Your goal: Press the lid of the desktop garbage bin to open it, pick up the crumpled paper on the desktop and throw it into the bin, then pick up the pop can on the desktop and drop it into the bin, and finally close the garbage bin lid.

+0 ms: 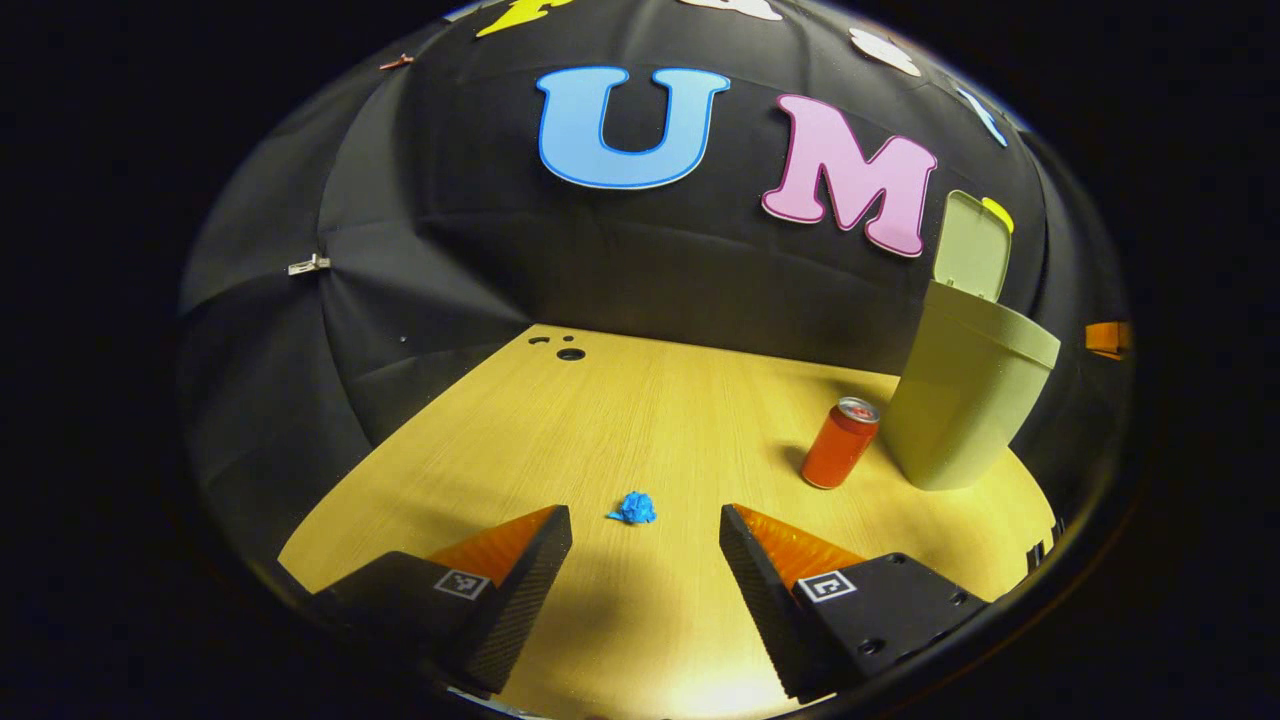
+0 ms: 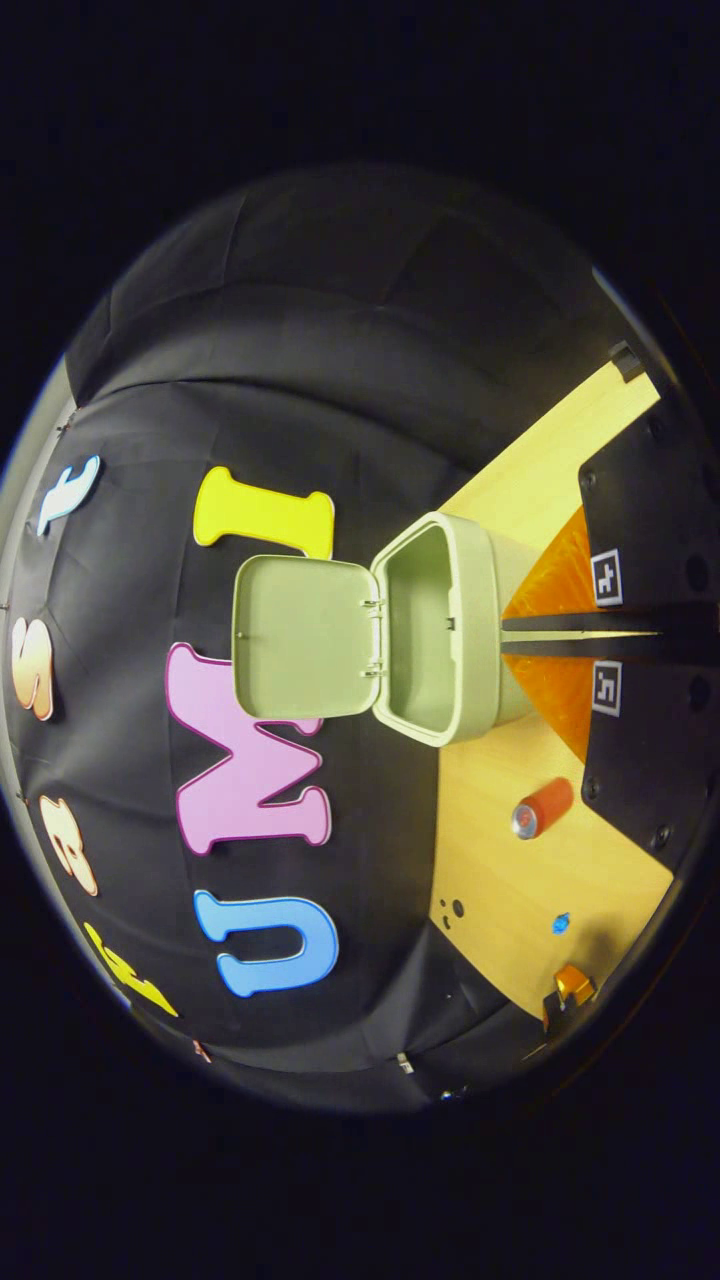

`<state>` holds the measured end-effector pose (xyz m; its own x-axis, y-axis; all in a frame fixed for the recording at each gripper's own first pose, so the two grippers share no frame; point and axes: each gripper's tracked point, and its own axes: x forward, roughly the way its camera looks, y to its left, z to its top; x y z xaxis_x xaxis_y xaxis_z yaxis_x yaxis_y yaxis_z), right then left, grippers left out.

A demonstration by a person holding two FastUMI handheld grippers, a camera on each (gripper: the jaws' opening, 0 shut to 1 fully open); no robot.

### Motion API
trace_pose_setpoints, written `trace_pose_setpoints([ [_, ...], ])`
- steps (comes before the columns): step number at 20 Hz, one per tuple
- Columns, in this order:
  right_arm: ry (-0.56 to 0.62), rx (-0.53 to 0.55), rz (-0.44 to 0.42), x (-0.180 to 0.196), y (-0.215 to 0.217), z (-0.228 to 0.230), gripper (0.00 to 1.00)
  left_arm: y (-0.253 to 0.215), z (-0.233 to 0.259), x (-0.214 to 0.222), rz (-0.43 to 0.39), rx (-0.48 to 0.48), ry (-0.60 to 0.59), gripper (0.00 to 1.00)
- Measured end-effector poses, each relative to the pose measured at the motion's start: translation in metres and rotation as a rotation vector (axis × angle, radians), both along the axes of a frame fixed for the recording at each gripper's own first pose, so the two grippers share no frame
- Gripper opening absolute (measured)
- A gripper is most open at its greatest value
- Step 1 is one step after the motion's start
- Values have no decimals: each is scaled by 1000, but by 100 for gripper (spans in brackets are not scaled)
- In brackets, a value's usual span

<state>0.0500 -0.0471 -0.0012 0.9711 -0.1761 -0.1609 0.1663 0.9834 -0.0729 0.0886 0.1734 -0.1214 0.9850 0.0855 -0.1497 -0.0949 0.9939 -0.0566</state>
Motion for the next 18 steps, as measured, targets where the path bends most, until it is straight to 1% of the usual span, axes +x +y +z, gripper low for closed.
trace_pose_setpoints([
  [3, 56, 8, -12, -15, -5, -24, 8, 8, -14, 21, 18, -10, 25, 96],
  [4, 81, 14, -20, -20, -7, -33, 15, 10, -19, 28, 23, -20, 39, 96],
  [5, 99, 21, -27, -25, -9, -40, 20, 10, -25, 33, 24, -27, 48, 96],
  [6, 113, 32, -32, -31, -9, -45, 33, 10, -27, 41, 23, -29, 57, 96],
  [7, 124, 42, -36, -34, -10, -49, 40, 11, -33, 49, 20, -24, 69, 96],
  [8, 131, 49, -39, -38, -10, -53, 56, 11, -37, 55, 21, -11, 81, 96],
  [9, 139, 52, -42, -44, -11, -57, 65, 13, -41, 62, 21, 2, 93, 96],
  [10, 150, 52, -48, -48, -12, -61, 82, 13, -45, 68, 21, 7, 104, 96],
  [11, 163, 52, -53, -53, -14, -65, 88, 14, -49, 72, 25, 2, 113, 96],
  [12, 175, 54, -64, -57, -16, -69, 96, 14, -51, 77, 31, -8, 118, 96],
  [14, 198, 66, -79, -65, -17, -76, 99, 17, -58, 88, 43, -25, 137, 96],
  [18, 247, 61, -87, -77, -15, -90, 99, 18, -69, 104, 46, -12, 163, 96],
])
